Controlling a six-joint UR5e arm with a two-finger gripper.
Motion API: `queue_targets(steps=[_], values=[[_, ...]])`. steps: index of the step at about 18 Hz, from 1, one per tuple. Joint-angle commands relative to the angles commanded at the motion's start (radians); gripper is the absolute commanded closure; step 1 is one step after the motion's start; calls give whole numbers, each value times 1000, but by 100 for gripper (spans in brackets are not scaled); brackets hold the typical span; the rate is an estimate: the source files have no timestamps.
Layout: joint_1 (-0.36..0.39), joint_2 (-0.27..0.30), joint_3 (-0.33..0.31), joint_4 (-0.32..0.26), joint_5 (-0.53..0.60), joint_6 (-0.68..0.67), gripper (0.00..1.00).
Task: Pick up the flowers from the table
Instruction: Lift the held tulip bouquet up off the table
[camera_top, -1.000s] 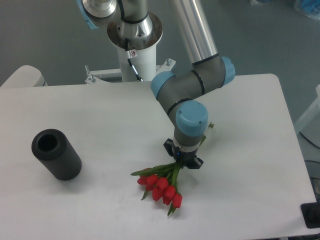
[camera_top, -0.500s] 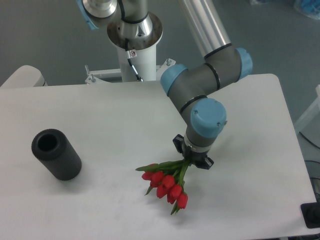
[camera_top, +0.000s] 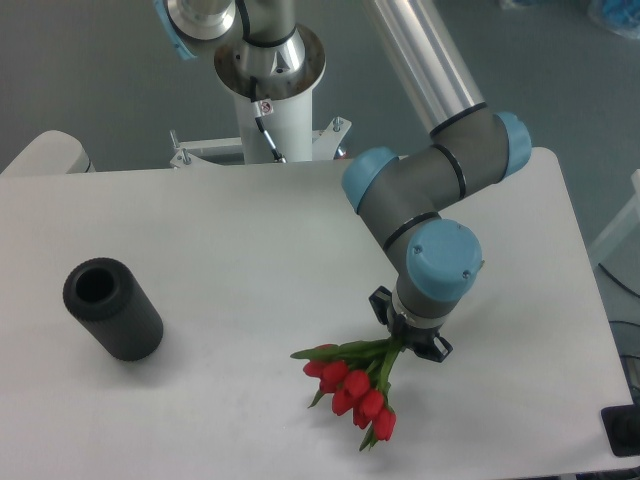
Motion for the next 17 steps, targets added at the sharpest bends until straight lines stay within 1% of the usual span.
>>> queue_targets(steps=[2, 5, 17], values=[[2, -2, 5, -17, 3, 63, 100], [2, -3, 5, -18, 31, 120, 100], [3, -3, 0, -12, 31, 127, 100]])
